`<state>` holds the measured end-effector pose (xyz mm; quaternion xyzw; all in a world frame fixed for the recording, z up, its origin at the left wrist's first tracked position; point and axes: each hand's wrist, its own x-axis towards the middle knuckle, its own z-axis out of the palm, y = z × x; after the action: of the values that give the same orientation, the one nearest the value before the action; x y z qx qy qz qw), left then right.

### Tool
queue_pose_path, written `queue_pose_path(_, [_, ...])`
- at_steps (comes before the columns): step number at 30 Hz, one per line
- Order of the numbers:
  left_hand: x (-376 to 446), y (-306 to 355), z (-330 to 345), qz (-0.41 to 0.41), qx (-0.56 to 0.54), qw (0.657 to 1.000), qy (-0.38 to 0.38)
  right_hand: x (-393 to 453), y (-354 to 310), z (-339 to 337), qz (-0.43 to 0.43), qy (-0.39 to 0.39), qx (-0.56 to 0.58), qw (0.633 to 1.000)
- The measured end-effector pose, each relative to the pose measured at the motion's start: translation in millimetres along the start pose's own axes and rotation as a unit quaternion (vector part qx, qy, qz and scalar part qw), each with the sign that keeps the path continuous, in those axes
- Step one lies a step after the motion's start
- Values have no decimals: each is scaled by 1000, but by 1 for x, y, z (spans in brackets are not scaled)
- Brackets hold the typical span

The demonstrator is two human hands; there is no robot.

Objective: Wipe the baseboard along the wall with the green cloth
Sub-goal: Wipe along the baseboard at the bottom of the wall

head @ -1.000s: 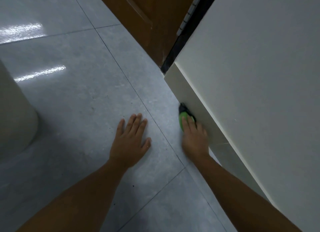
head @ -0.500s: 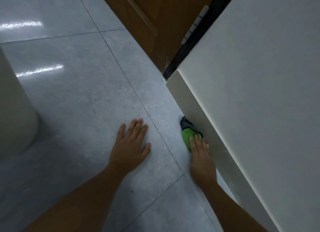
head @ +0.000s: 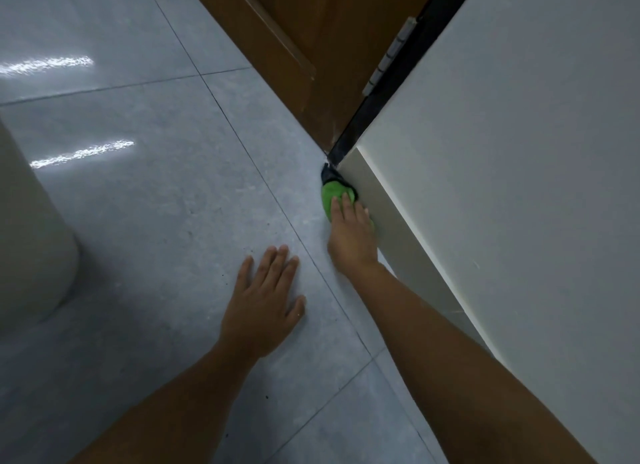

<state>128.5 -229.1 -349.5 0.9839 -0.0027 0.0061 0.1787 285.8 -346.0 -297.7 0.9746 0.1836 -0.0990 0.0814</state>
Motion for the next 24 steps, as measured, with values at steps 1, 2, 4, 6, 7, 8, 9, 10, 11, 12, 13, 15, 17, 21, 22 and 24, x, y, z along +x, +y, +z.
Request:
queue_pose_path(1, [0,0,0,0,1,1000,0,11,-3,-4,-10,-7,6,1000])
queue_pose_path(2, [0,-1,0,0,1,1000,0,16,-3,-8,-20,-16,10,1000])
queue_pose_path(4, [0,-1,0,0,-3,1000,-3,10,2,-11,-29,-27,-6,999])
queue_pose_path(6, [0,-1,0,1,-2,1000,-8,-11,13,-8,-22,-17,-24,999])
queue_pose_path(7, [0,-2,0,3,2,1000,-11,-26,20,-5,-9,-12,-25,1000])
queue_pose_path(8, [1,-3,0,3,8,1000,-14,-44,27,0,7,-7,-23,1000])
queue_pose_path(9, [1,-3,0,5,14,1000,-18,-65,36,3,25,-2,-17,1000])
queue_pose_path(10, [1,-3,0,4,18,1000,-22,-86,45,8,38,-8,-16,999])
queue_pose_path(11, [2,-1,0,5,21,999,-28,-107,57,12,43,-18,-31,998])
queue_pose_path(12, [3,1,0,0,24,999,-30,-125,67,15,38,-25,-53,998])
queue_pose_path(13, [4,5,-1,-8,28,999,-28,-140,77,14,23,-21,-77,997])
queue_pose_path(15, [3,15,0,-25,35,999,-15,-155,89,10,-33,57,-120,991])
queue_pose_path(17, [-6,30,4,-15,34,999,13,-152,90,-1,-53,142,-160,975])
queue_pose_path(21, [-41,70,20,63,24,998,-9,-167,111,5,-58,16,-325,944])
queue_pose_path(22, [-51,78,23,75,25,997,-24,-183,122,9,-45,-4,-343,938])
queue_pose_path(24, [-68,89,27,84,26,994,-62,-231,152,23,-33,-8,-335,941])
